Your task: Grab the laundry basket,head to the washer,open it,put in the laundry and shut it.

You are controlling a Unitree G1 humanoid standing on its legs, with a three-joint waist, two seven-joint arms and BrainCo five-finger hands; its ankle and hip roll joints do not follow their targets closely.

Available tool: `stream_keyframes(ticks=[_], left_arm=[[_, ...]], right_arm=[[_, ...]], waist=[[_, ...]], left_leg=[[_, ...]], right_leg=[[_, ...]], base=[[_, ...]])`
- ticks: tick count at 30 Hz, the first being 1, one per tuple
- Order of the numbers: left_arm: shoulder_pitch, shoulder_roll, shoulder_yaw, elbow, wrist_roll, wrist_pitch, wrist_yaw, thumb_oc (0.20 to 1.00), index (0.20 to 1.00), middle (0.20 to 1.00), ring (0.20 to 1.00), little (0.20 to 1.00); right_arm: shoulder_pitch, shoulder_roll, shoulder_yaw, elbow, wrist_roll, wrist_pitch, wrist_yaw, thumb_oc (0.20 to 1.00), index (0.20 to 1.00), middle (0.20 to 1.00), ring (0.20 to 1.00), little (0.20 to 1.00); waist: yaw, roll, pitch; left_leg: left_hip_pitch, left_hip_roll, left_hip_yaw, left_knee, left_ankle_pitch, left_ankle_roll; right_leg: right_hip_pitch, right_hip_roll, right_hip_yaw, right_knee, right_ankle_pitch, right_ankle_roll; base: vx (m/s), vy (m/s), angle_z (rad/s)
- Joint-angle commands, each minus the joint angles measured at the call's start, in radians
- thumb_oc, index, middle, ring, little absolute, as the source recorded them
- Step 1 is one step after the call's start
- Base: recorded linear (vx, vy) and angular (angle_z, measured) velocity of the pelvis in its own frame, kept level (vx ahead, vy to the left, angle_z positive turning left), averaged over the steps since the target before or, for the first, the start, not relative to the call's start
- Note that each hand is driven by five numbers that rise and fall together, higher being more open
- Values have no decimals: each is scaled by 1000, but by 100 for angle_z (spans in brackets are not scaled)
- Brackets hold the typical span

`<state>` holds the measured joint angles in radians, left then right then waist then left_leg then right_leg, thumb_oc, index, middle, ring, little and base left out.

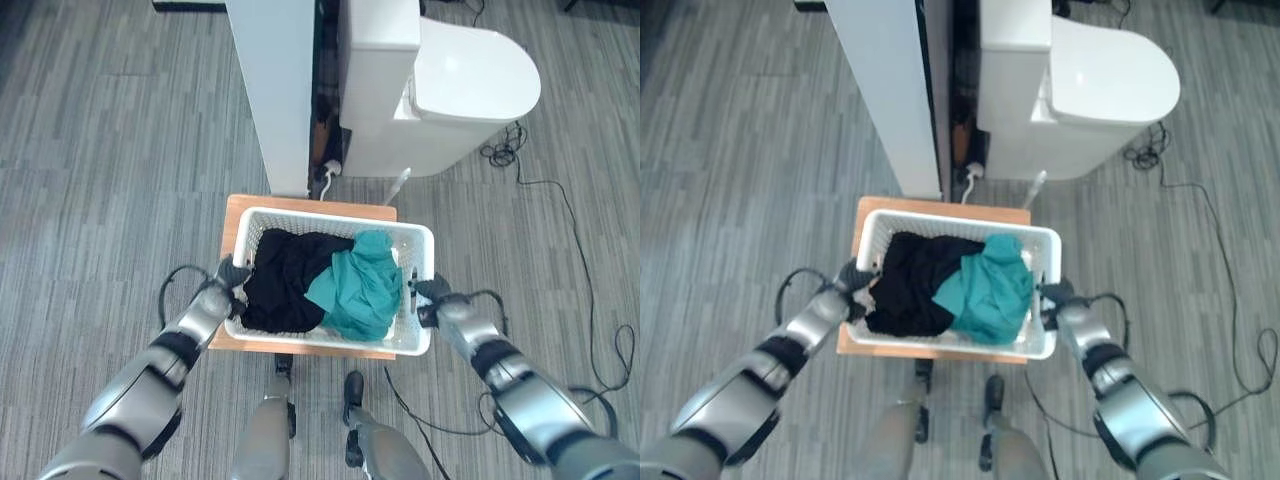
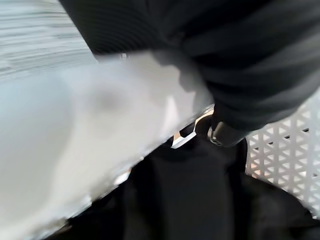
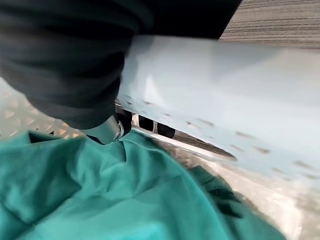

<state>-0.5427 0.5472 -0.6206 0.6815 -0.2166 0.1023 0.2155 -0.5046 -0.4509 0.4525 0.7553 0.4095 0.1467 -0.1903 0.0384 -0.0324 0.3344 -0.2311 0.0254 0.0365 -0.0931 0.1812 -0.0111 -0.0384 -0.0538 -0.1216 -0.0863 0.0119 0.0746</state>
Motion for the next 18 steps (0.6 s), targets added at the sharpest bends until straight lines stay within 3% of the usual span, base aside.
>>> stream_keyframes(ticks=[1, 8, 18], left_arm=[[7, -17, 50, -55, 2, -65, -111, 200, 200, 200, 200, 200], [95, 29, 41, -172, -3, -38, -220, 200, 200, 200, 200, 200], [89, 22, 24, -177, -1, -15, -243, 200, 200, 200, 200, 200]], right_arm=[[68, -93, -119, -137, -16, -41, 103, 200, 200, 200, 200, 200], [180, -263, -197, -179, -19, -2, 230, 200, 200, 200, 200, 200], [120, -255, -174, -88, -48, 36, 260, 200, 200, 200, 200, 200]], waist=[[-5, -2, -54], [-12, 7, -152], [-25, 14, -201]], left_leg=[[121, -2, -5, 63, -181, 5], [229, -16, -4, 79, -226, 22], [270, -26, 1, 61, -230, 28]], right_leg=[[-76, -83, 15, 114, 38, 61], [7, -92, 22, 138, 16, 72], [34, -99, 31, 132, 15, 81]], base=[[110, 35, -1], [82, 24, -10], [7, 15, -6]])
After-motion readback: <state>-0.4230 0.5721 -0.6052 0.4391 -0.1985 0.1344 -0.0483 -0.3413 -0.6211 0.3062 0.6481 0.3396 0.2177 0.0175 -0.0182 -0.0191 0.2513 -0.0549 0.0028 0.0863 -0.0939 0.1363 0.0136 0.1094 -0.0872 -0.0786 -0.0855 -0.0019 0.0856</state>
